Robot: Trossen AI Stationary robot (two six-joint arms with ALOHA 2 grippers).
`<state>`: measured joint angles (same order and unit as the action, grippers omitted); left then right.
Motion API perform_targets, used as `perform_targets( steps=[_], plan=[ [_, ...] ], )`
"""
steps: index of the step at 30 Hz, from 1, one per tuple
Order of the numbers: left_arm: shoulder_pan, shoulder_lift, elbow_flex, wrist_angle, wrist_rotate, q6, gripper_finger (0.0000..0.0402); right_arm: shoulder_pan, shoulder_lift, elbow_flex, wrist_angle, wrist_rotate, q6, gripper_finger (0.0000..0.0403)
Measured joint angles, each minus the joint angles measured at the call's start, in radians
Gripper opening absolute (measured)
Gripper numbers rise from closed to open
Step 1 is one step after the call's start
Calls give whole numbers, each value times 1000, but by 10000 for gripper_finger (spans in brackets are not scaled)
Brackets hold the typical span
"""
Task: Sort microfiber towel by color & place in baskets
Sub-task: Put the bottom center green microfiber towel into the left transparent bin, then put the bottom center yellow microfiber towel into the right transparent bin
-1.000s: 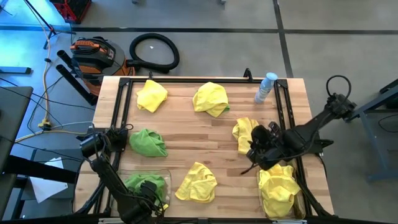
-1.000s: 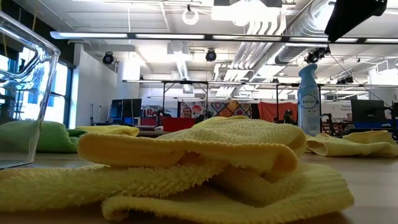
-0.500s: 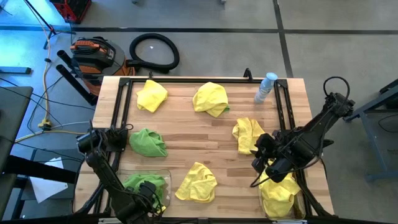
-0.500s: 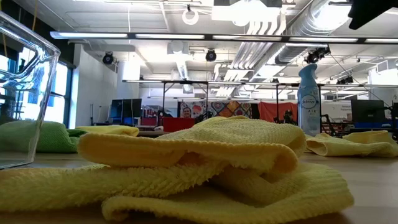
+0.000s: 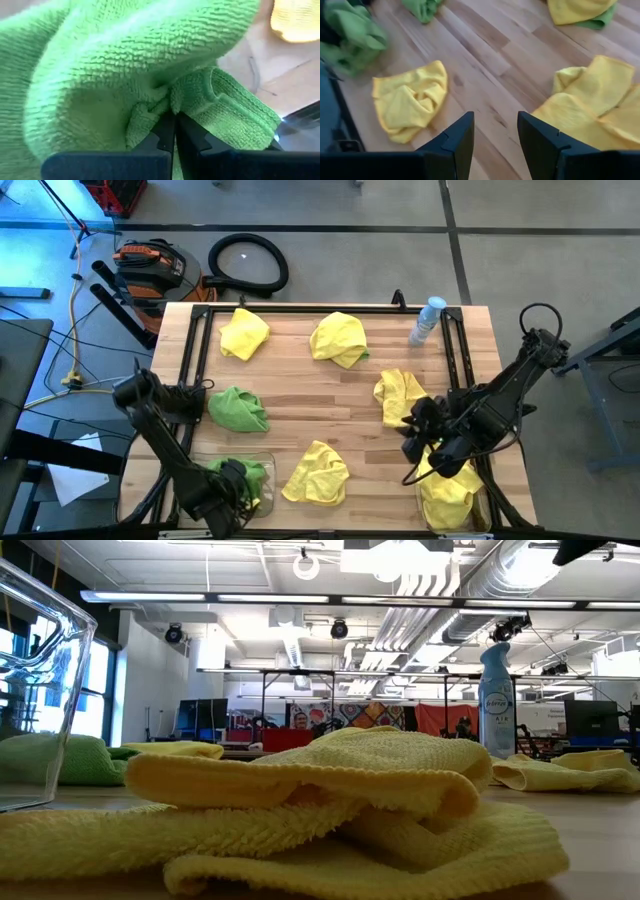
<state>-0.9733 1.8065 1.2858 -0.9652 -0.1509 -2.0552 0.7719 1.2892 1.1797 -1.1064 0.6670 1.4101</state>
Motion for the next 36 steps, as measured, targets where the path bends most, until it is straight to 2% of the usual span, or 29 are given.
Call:
perform_targets(
  steps=[5,10,16,23,25,29,33,36],
  plan=[
    [0,-27,0,-32,0,43,8,-15,1,0,76,42,8,144],
    [0,-55,0,-35,16,155,47,-50,47,0,205,55,-41,144],
    [0,-103,0,-53,12,353,95,-91,174,0,454,-11,-162,144],
    [8,-220,0,-83,12,621,105,-120,339,23,747,-74,-311,144],
    [12,-256,0,-89,4,685,105,-127,393,73,755,-103,-362,144],
    [12,-321,0,-142,-85,751,105,-148,506,228,699,-129,-470,144],
    [8,-385,0,-185,-169,816,105,-181,627,430,517,-160,-542,144],
    [8,-430,0,-207,-251,879,103,-211,718,579,360,-228,-546,144]
  ],
)
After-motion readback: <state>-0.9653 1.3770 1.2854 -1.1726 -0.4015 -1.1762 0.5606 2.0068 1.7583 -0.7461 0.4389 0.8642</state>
